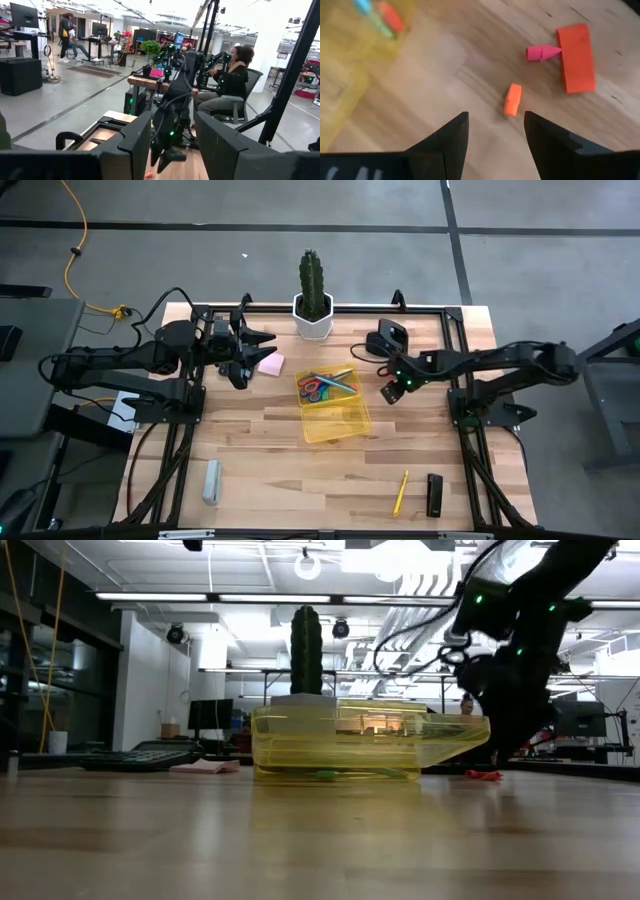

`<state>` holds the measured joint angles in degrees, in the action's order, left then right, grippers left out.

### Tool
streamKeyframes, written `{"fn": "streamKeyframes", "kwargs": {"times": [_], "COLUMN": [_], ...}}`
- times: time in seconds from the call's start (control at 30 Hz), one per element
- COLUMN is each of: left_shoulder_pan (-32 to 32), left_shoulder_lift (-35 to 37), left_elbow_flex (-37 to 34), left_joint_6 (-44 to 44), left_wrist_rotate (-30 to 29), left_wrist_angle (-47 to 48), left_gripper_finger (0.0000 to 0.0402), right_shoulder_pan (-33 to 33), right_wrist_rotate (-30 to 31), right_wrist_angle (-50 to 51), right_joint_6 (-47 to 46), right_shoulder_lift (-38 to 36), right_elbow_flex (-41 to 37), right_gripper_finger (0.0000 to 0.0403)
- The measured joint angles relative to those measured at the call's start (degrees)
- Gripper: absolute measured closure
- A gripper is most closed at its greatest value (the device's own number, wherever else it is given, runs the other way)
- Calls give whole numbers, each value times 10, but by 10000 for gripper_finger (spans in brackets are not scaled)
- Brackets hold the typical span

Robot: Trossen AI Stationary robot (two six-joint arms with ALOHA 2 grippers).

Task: Pack school essentials
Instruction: Put the small orange eraser into the yellow supply box

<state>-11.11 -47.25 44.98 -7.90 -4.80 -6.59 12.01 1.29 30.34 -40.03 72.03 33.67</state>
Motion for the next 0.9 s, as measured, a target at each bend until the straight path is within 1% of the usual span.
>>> {"fn": "streamKeyframes", "kwargs": {"times": [0.13, 0.33, 0.57, 0.77, 0.9], "left_shoulder_pan": [0, 0, 0, 0, 0], "left_shoulder_lift": [0, 0, 0, 0, 0], "left_elbow_flex": [0, 0, 0, 0, 0], "left_joint_6": [-3, -4, -4, -4, -4], "left_wrist_rotate": [0, -2, -2, -4, -4], "left_wrist_angle": [0, 1, 3, 4, 4], "left_gripper_finger": [261, 261, 261, 261, 261], "right_shoulder_pan": [9, 9, 8, 8, 9], "right_wrist_rotate": [-5, 20, 43, 48, 47], "right_wrist_angle": [-22, -28, -50, -55, -52], "right_joint_6": [-14, -20, -28, -26, -26], "right_shoulder_lift": [50, 89, 91, 92, 92], "right_elbow_flex": [0, 2, 1, 1, 0], "right_gripper_finger": [219, 219, 219, 220, 234]}}
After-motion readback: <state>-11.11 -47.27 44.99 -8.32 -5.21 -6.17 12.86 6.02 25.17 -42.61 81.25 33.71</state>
